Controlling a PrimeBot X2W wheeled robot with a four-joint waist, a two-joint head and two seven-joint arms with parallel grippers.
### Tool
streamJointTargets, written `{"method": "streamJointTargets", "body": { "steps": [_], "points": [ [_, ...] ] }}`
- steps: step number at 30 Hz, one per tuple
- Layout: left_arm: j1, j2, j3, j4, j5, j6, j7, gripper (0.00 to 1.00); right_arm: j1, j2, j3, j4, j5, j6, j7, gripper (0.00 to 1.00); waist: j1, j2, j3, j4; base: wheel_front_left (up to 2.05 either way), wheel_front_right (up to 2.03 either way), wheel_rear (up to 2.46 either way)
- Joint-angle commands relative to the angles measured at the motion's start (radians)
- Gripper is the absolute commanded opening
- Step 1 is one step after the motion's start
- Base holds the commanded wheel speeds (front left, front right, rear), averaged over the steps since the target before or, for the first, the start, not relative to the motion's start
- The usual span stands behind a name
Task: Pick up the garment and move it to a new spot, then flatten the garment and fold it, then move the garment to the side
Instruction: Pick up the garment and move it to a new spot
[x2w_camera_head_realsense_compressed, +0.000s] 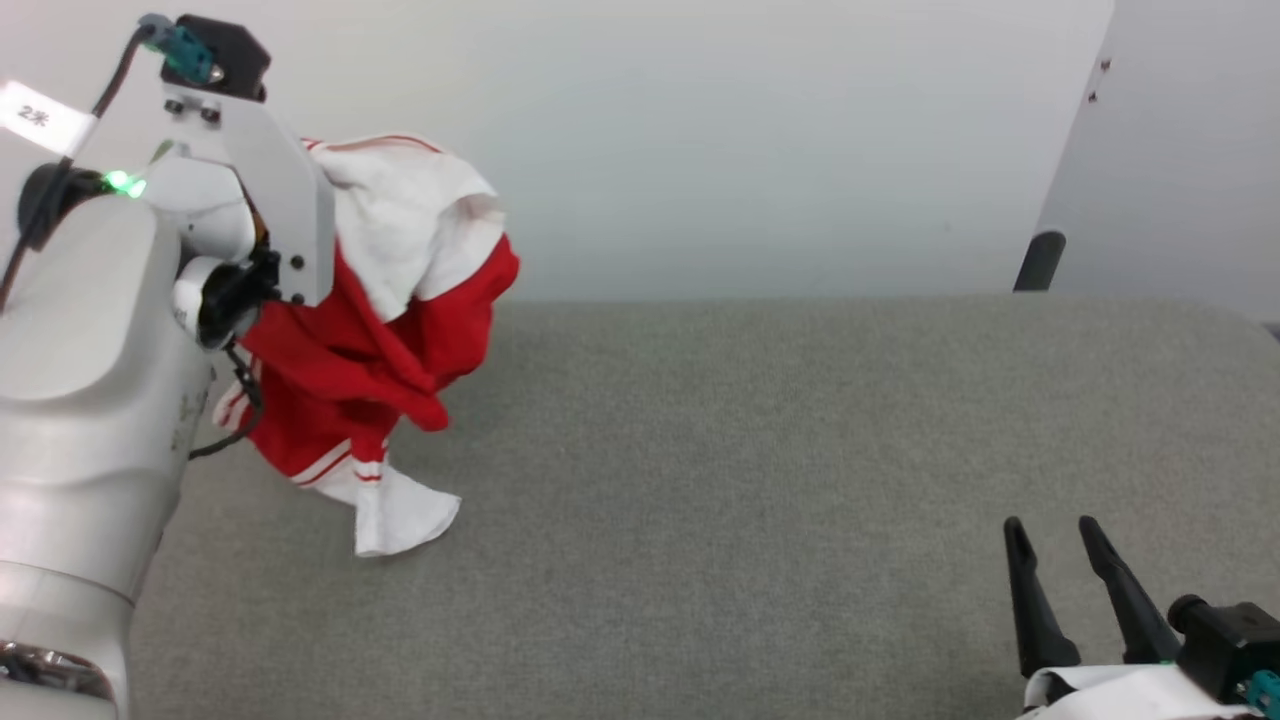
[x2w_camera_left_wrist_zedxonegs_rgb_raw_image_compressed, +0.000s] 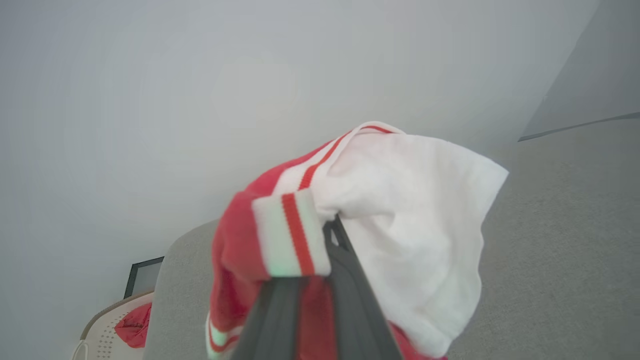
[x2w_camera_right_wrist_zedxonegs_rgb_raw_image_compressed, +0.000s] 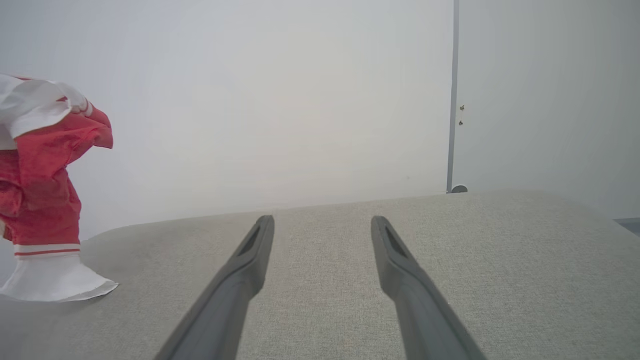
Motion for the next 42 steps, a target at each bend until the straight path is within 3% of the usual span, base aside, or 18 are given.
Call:
{"method": "streamJointTargets", "body": {
  "steps": [1,12,27,34,42],
  "points": [
    [-0.002,0.001,-0.005,-0.014,-0.014,-0.002,0.001,0.00,0.019,0.002,-0.011,-0.003,-0.007,0.000,-0.006,1.00,0.0000,0.0000,-0.027,0.007,0.00,0.00,0.00],
    [0.014,-0.004,-0.068,-0.164,-0.102,-0.002,0.038,0.00,0.077,0.002,-0.117,-0.027,-0.015,0.000,-0.002,1.00,0.0000,0.0000,-0.067,-0.056,0.00,0.00,0.00],
    [0.133,-0.077,-0.128,-0.335,-0.189,0.008,0.119,0.00,0.144,0.002,-0.224,-0.105,-0.023,0.000,0.043,1.00,0.0000,0.0000,-0.057,-0.204,0.00,0.00,0.00],
    [0.257,-0.129,-0.175,-0.347,-0.213,0.024,0.127,0.00,0.131,0.002,-0.224,-0.090,-0.005,0.000,0.046,1.00,0.0000,0.0000,-0.031,-0.260,0.00,0.00,0.00],
    [0.369,-0.184,-0.226,-0.253,-0.226,0.033,0.116,0.00,0.107,0.002,-0.195,-0.057,0.007,0.000,0.036,1.00,0.0000,0.0000,-0.006,-0.302,0.00,0.00,0.00]
  ]
}}
